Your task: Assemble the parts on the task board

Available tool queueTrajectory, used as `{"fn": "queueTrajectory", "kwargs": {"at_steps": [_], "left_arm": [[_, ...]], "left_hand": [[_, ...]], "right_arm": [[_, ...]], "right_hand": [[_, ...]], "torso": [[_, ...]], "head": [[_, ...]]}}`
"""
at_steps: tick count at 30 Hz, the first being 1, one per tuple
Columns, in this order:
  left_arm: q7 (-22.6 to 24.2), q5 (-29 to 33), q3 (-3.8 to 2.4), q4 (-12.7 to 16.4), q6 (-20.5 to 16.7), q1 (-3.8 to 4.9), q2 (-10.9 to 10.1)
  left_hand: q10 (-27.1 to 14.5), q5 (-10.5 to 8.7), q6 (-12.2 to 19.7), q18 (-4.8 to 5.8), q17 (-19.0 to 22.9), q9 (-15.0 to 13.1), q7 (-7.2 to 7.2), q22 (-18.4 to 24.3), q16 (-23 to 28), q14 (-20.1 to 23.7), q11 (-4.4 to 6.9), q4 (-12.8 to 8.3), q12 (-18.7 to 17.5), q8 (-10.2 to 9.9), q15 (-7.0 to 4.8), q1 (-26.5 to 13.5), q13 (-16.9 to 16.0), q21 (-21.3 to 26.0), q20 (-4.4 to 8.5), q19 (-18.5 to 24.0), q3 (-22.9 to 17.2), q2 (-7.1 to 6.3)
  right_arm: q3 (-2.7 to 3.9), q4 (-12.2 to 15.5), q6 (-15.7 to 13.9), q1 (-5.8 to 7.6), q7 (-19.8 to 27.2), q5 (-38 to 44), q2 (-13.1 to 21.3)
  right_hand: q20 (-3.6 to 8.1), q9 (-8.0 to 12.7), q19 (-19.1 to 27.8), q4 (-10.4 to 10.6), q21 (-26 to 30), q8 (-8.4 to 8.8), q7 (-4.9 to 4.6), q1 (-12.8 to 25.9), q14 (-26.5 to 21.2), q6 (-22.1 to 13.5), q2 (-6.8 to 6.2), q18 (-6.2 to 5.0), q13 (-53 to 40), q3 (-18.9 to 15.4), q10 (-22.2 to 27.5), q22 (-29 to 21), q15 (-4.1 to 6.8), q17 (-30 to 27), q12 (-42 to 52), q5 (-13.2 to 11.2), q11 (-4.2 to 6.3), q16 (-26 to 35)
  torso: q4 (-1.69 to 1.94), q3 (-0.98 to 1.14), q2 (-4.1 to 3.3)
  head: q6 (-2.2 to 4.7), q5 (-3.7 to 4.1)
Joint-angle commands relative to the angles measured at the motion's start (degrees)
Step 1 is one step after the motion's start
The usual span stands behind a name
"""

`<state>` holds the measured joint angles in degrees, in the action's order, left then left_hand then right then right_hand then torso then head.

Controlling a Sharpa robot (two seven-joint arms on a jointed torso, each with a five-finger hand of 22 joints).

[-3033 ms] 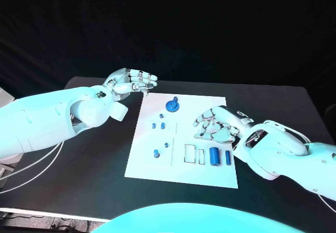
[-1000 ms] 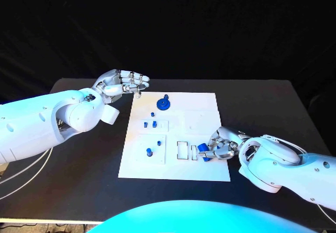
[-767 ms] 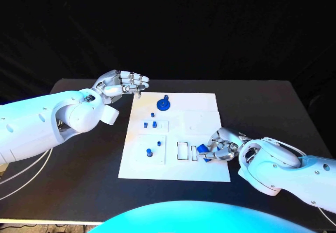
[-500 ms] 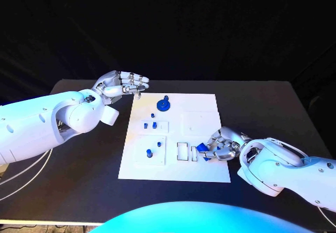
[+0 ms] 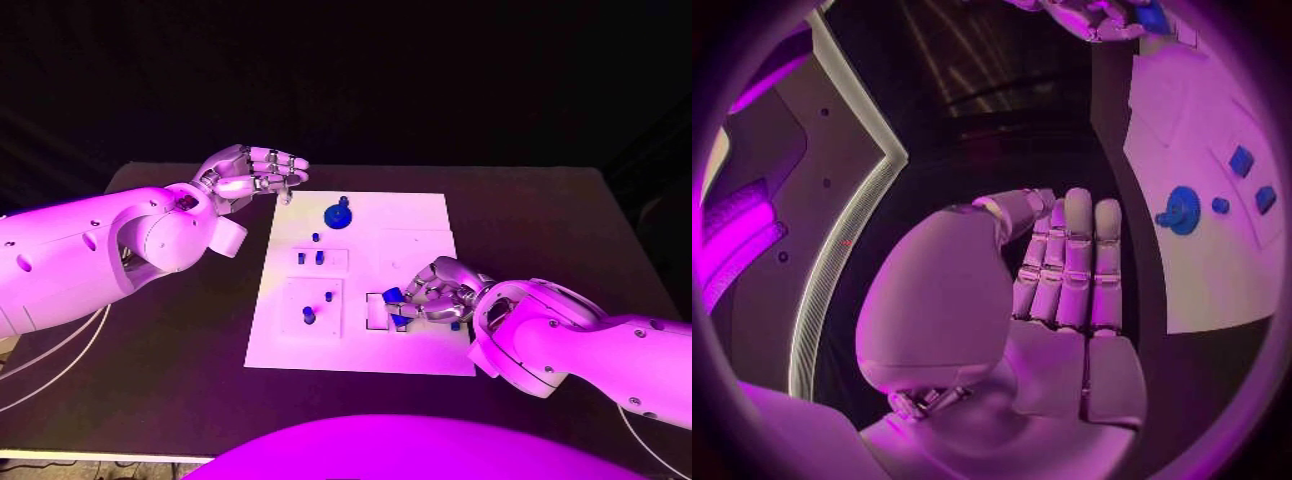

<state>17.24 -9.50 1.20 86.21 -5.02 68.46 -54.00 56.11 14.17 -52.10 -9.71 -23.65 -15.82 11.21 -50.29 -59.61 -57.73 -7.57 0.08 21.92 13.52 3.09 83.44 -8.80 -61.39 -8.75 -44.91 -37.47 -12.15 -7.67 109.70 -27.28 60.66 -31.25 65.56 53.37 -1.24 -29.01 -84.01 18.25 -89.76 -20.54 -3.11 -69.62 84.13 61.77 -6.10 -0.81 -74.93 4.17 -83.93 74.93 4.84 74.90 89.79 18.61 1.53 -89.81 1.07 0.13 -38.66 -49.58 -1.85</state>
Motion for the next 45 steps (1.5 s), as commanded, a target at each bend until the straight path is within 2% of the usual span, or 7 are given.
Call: {"fn": "queueTrajectory", "kwargs": {"at_steps": [1, 7, 21, 29, 32, 38, 45], "left_arm": [[0.3, 0.5, -0.04, 0.2, 1.0, 0.03, 0.1], [0.2, 0.5, -0.04, 0.2, 1.0, 0.03, 0.1], [0.1, 0.6, -0.04, 0.3, 1.1, 0.03, 0.0], [0.0, 0.6, -0.04, 0.3, 1.1, 0.03, -0.1], [0.0, 0.6, -0.04, 0.3, 1.1, 0.03, -0.1], [-0.1, 0.6, -0.04, 0.3, 1.1, 0.03, -0.1], [-0.2, 0.6, -0.04, 0.3, 1.1, 0.03, -0.2]], "left_hand": [[-0.4, 0.13, -0.2, -0.88, 0.1, 0.1, 0.03, 0.0, 0.2, 0.0, -0.04, -0.3, 0.2, 0.1, 0.06, -0.5, 0.1, -0.2, 0.07, 0.4, -0.1, 0.0], [-0.4, 0.13, -0.2, -0.88, 0.1, 0.1, 0.03, 0.0, 0.2, 0.0, -0.04, -0.3, 0.2, 0.1, 0.06, -0.5, 0.1, -0.2, 0.07, 0.4, -0.1, 0.0], [-0.4, 0.14, -0.2, -0.88, 0.1, 0.1, 0.03, 0.0, 0.2, 0.0, -0.05, -0.3, 0.2, 0.1, 0.06, -0.6, 0.1, -0.2, 0.05, 0.4, -0.1, 0.05], [-0.5, 0.15, -0.2, -0.88, 0.1, 0.1, 0.03, 0.0, 0.2, 0.1, -0.04, -0.3, 0.2, 0.1, 0.06, -0.7, 0.1, -0.2, 0.05, 0.4, -0.1, 0.08], [-0.5, 0.15, -0.2, -0.88, 0.1, 0.1, 0.03, 0.0, 0.2, 0.1, -0.04, -0.3, 0.2, 0.1, 0.06, -0.7, 0.1, -0.2, 0.05, 0.4, -0.1, 0.08], [-0.5, 0.17, -0.2, -0.89, 0.1, 0.1, 0.04, 0.0, 0.2, 0.1, -0.04, -0.3, 0.3, 0.1, 0.06, -0.7, 0.1, -0.1, 0.05, 0.4, -0.1, 0.16], [-0.5, 0.17, -0.2, -0.89, 0.1, 0.1, 0.04, 0.0, 0.2, 0.1, -0.04, -0.3, 0.3, 0.1, 0.06, -0.7, 0.1, -0.1, 0.05, 0.4, -0.1, 0.16]], "right_arm": [[-0.08, -0.8, 3.0, -0.13, 0.2, -2.7, -1.3], [-0.14, -2.1, 2.3, -0.29, -1.0, -1.9, -3.1], [-0.16, -3.7, 3.5, -0.32, -3.1, 1.8, -4.9], [-0.16, -4.0, 4.6, -0.32, -3.7, 3.6, -5.5], [-0.16, -4.0, 4.5, -0.32, -3.8, 4.4, -5.5], [-0.16, -3.7, 3.5, -0.33, -3.4, 5.9, -5.2], [-0.14, -1.8, 1.0, -0.37, 0.4, 6.1, -3.4]], "right_hand": [[0.17, -0.6, -6.0, -1.4, -0.2, -1.35, 0.62, 2.1, 5.9, 1.0, -0.4, 0.81, -15.1, 1.9, -6.1, 15.1, 0.22, 15.1, 0.2, -0.8, 0.11, -0.2], [0.1, -0.7, -6.0, -1.4, -0.2, -1.75, 0.6, 5.0, 5.9, 0.9, -0.75, 0.81, -15.1, 1.9, -6.1, 15.1, 0.17, 15.1, 0.2, -2.9, 0.07, -0.2], [0.04, -1.1, -6.0, -1.4, -0.2, -2.38, 0.54, 8.2, 5.9, 0.6, -1.54, 0.81, -15.1, 0.0, -6.1, 15.1, 0.12, 15.1, 0.2, -3.3, 0.01, -0.2], [-0.08, -1.9, -6.0, -1.2, -0.2, -3.67, 0.44, 11.6, 5.9, -0.3, -1.75, 0.81, -15.1, -10.6, -6.1, 15.1, 0.02, 15.1, 0.2, -12.3, -0.1, -0.2], [-0.1, -2.0, -6.0, -1.1, -0.2, -3.9, 0.4, 13.8, 5.9, -0.5, -3.14, 0.81, -15.1, -12.6, -6.1, 15.1, 0.0, 15.1, 0.2, -14.3, -0.13, -0.2], [-0.11, -2.1, -6.0, -1.0, -0.2, -4.03, 0.39, 14.7, 5.9, -0.6, -3.77, 0.81, -15.1, -13.2, -6.1, 15.1, -0.01, 15.1, 0.2, -15.0, -0.14, -0.2], [-0.11, -2.2, -6.0, -1.4, -0.2, -4.53, 0.45, 10.3, 5.9, -0.8, 0.3, 0.81, -15.1, -10.7, -6.1, 15.1, 0.02, 15.1, 0.2, -10.8, -0.08, -0.2]], "torso": [[0.07, 0.03, -0.08], [0.04, -0.01, -0.04], [-0.04, 0.02, -0.02], [-0.04, 0.04, -0.03], [-0.02, 0.05, -0.03], [-0.04, 0.05, -0.03], [-0.03, 0.11, -0.01]], "head": [[-0.22, -0.06], [-0.31, -0.12], [-0.28, -0.4], [-0.24, -0.49], [-0.15, -0.46], [-0.08, -0.42], [0.04, -0.53]]}}
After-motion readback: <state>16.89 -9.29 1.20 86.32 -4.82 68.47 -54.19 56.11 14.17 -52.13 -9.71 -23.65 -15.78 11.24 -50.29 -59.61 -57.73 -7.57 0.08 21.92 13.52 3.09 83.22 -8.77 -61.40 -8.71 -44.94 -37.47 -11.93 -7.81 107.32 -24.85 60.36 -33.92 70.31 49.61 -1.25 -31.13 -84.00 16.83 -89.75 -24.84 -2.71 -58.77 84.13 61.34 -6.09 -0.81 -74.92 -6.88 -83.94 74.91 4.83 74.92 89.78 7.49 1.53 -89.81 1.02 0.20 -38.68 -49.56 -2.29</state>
